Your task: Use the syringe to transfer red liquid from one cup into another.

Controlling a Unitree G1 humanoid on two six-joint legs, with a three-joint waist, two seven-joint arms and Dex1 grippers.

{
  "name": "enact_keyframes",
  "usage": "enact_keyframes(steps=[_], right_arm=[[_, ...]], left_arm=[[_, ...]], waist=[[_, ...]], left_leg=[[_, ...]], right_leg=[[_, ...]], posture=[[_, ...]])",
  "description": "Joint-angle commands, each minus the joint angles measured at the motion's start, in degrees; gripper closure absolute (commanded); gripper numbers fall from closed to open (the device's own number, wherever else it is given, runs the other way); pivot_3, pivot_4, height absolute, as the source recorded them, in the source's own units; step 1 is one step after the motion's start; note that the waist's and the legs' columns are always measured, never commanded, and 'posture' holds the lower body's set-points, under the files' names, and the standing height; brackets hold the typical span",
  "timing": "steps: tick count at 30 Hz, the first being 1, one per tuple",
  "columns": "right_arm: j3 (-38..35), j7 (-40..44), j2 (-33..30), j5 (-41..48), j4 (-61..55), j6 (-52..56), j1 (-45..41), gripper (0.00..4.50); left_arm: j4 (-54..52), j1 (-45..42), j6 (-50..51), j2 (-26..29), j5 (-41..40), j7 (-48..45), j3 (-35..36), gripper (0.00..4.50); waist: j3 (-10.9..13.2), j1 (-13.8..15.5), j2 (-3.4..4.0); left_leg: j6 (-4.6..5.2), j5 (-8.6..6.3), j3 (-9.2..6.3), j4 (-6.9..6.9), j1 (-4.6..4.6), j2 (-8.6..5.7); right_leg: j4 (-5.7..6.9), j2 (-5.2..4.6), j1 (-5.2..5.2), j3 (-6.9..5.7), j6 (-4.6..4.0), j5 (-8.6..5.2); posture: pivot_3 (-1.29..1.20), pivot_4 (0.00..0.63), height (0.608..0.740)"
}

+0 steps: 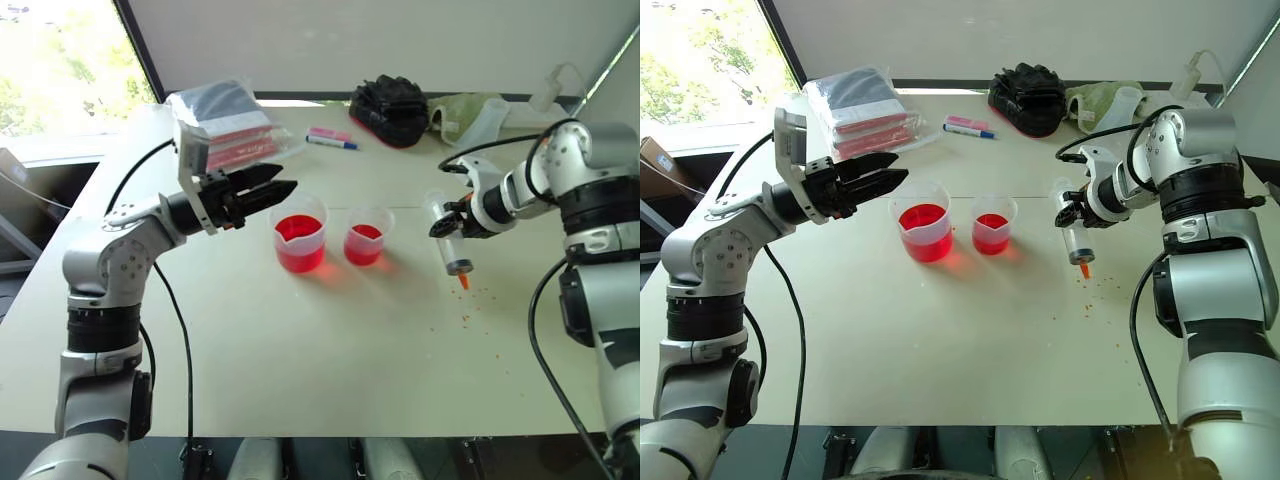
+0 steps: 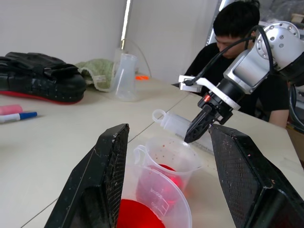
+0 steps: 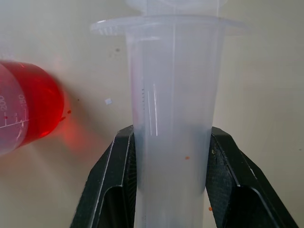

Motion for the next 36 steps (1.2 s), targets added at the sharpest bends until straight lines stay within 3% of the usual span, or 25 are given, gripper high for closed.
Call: enact_keyframes(steps=[1,16,18,20,21,23,36], right_arm=[[-2.5,-0.53,0.86,-2.71,0.12,0.37,-1.26,3.12],[-6.7,0.54,4.86,-11.52,-2.21,0.35,3.36,3.12],[-6.91,0.96,5.1,-12.46,-2.19,0.29,3.65,2.09],[-6.94,1.39,5.14,-13.21,-2.46,0.11,3.93,1.47],[-6.93,1.69,5.14,-13.52,-2.62,0.11,4.01,0.83],[-6.78,2.32,5.13,-13.99,-2.93,0.28,4.14,0.01],[-2.11,11.93,-2.56,-14.44,-18.5,-4.61,7.07,0.01]], left_arm=[[-2.67,-0.67,0.23,0.83,-1.25,0.53,0.79,1.7],[-4.47,-0.3,2.27,1.65,-4.25,3.09,1.94,1.7],[-4.52,-0.35,2.32,1.84,-4.34,3.18,1.85,1.67],[-4.62,-0.34,2.39,2.0,-4.57,3.24,1.82,1.67],[-4.63,-0.42,2.52,1.97,-4.91,3.34,1.91,1.67],[-4.56,-0.6,2.79,1.89,-5.71,3.63,2.21,1.67],[-4.9,-0.34,4.17,4.27,-7.07,2.07,1.72,1.67]], waist=[[0.0,-0.02,0.0],[0.0,-0.17,0.0],[0.0,-0.18,0.0],[0.0,-0.11,0.0],[0.0,-0.08,0.0],[0.0,-0.09,0.0],[0.0,-0.07,0.0]], left_leg=[[0.0,0.0,0.0,0.0,0.0,0.0],[0.0,0.0,0.0,-0.01,0.0,0.0],[0.0,0.0,0.0,-0.01,0.0,0.0],[0.0,0.0,0.0,-0.01,0.0,0.0],[0.0,0.0,0.0,-0.01,0.0,0.0],[0.0,0.0,0.0,-0.01,0.0,-0.01],[0.0,0.0,-0.01,-0.01,0.0,-0.01]], right_leg=[[0.0,0.0,0.0,0.0,0.0,0.0],[0.0,0.01,0.0,0.0,0.0,0.0],[0.0,0.02,0.0,-0.01,0.0,0.0],[0.0,0.02,0.0,-0.01,0.0,0.0],[0.0,0.02,0.0,-0.01,0.0,0.0],[0.0,0.01,0.0,0.0,0.0,0.0],[0.0,0.01,-0.01,0.0,0.0,0.0]], posture=[[0.0,0.15,0.711],[0.0,0.15,0.711],[0.0,0.15,0.711],[0.0,0.15,0.711],[0.0,0.15,0.711],[0.0,0.15,0.711],[0.0,0.15,0.711]])
